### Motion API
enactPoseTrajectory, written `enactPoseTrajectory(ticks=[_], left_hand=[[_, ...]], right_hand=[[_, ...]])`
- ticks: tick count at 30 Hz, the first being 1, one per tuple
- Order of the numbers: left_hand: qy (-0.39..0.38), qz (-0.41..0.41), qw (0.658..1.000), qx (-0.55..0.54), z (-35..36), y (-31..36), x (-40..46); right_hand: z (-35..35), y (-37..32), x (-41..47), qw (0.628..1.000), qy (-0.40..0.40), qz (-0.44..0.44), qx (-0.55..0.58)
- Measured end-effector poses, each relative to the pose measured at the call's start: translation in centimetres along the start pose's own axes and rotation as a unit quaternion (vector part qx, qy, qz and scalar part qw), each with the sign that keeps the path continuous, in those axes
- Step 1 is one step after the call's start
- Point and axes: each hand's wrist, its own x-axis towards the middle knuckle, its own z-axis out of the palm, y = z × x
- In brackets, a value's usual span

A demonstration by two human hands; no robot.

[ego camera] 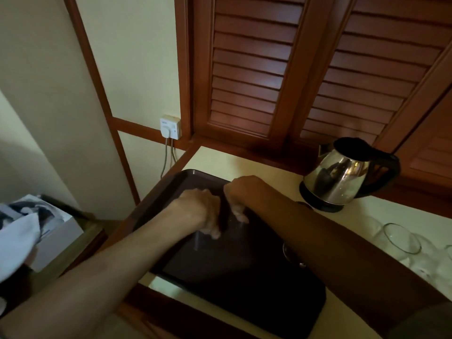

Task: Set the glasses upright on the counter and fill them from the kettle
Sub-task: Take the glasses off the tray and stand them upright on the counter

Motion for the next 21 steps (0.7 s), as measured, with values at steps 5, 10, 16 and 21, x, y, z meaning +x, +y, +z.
enactPoseTrajectory(ticks=[5,10,16,21], left_hand=[[-0.048,0.006,0.988,0.147,-0.6,1.3,1.9],[-0.042,0.010,0.997,-0.068,-3.6,-2.0,1.2],[0.029,0.075,0.849,-0.523,-1.4,-8.8,1.4],[0.071,0.115,0.700,-0.702,1.3,-6.3,0.6]], right_hand=[[-0.9,-0.2,-0.6,1.000,-0.008,0.001,-0.024],[-0.8,4.3,-5.2,0.960,0.187,0.013,0.206],[2.2,8.8,-9.6,0.794,0.274,-0.020,0.542],[5.3,8.2,-9.6,0.598,0.254,-0.091,0.755]])
